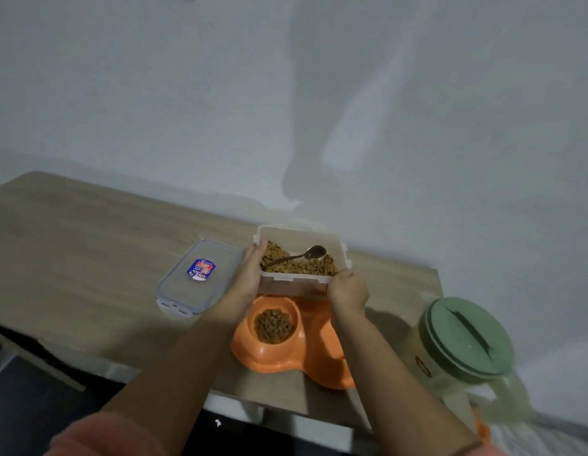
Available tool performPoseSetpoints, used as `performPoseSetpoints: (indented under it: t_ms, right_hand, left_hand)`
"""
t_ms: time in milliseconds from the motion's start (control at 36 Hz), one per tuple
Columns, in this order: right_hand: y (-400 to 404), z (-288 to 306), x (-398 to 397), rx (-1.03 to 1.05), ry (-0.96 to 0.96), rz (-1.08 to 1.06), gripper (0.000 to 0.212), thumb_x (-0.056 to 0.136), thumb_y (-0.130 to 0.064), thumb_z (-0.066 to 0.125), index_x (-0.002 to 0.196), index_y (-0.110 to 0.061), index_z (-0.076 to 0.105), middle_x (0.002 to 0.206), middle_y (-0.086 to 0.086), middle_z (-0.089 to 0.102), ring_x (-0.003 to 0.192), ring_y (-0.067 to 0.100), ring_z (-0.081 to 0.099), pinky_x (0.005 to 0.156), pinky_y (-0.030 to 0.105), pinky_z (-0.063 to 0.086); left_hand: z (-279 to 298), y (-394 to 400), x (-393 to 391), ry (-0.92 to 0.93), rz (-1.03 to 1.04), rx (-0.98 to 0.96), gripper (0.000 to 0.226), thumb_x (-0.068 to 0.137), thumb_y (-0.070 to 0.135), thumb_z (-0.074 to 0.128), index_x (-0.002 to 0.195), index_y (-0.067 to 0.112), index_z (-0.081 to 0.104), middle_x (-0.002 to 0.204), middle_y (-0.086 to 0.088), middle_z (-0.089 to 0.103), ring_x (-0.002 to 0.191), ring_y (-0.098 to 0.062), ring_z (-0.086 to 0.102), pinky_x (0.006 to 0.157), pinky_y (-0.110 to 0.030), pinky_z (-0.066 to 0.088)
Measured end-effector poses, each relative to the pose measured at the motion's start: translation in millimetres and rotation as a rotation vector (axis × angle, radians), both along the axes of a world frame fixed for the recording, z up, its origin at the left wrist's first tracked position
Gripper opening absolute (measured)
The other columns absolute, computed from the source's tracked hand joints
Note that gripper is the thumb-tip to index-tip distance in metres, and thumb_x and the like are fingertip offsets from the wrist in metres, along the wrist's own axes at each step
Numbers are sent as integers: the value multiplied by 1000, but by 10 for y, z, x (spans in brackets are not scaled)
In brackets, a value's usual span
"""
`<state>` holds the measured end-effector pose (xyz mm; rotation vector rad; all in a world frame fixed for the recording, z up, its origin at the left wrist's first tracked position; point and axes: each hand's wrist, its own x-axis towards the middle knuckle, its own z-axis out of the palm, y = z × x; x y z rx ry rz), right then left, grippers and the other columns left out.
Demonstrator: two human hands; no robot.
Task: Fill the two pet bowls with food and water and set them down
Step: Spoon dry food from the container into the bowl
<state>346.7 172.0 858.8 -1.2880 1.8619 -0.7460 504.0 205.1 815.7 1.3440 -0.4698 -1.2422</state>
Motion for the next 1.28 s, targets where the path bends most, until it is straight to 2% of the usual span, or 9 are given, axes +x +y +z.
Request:
performPoseSetpoints:
  t_ms: [167,278,444,583,750,889,972,1111,1278]
  right_hand:
    - [-291,-128,-35,54,28,-44,43,103,-14,26,118,9,59,125,26,58,118,38,53,97,37,39]
    - [-453,-260,-15,89,26,-55,43,102,-14,26,118,10,59,125,27,58,119,39,52,100,38,39]
    - [-602,-361,25,99,-3,-76,41,102,-16,28,116,8,59,120,25,60,115,39,55,100,41,43]
    - [-685,-399,38,87,8,-63,42,102,-16,27,117,8,59,122,26,60,116,38,54,101,42,42]
    - [-719,-415,62,51,44,-58,46,104,-17,24,117,8,60,122,26,60,115,37,54,98,38,40]
    - [-663,-382,75,69,-12,-69,46,104,-24,24,117,4,58,120,23,60,112,35,55,97,39,42]
    - [-591,-286,49,86,-52,-126,46,104,-29,26,129,2,49,129,22,54,120,35,50,96,36,39]
    - [-346,-5,-18,-30,-32,-205,48,102,-24,31,143,1,35,142,22,45,132,35,41,105,33,33]
    - [66,411,-103,-190,9,-212,48,102,-26,32,145,-4,33,146,16,42,135,30,40,108,31,32]
  left_hand:
    - [-68,-405,-51,-414,-23,94,66,90,65,25,148,33,31,155,3,34,143,-25,31,117,-50,23]
    - [-170,-643,13,-434,-60,90,58,97,58,27,148,32,32,153,3,36,142,-22,32,118,-43,24]
    - [-361,-901,123,-431,-148,109,75,76,77,30,141,41,40,146,4,47,136,-20,41,116,-45,30]
    - [-327,-993,95,-410,-154,91,52,101,47,28,151,29,27,156,2,31,144,-20,27,115,-36,21]
    - [-454,-1076,163,-442,-200,95,62,92,64,25,148,37,27,156,3,32,144,-22,28,117,-41,23]
    - [-533,-1136,293,-524,-285,115,101,60,97,19,144,41,32,151,3,41,139,-24,37,114,-50,30]
    - [-362,-1079,296,-581,-233,171,84,84,78,21,150,26,27,156,-2,31,143,-27,30,117,-49,25]
    - [-205,-945,370,-629,-77,199,64,99,54,17,143,14,41,148,-13,44,136,-33,40,113,-47,31]
    - [47,-635,276,-676,-94,225,56,102,42,20,138,6,45,140,-25,47,129,-40,44,109,-44,35]
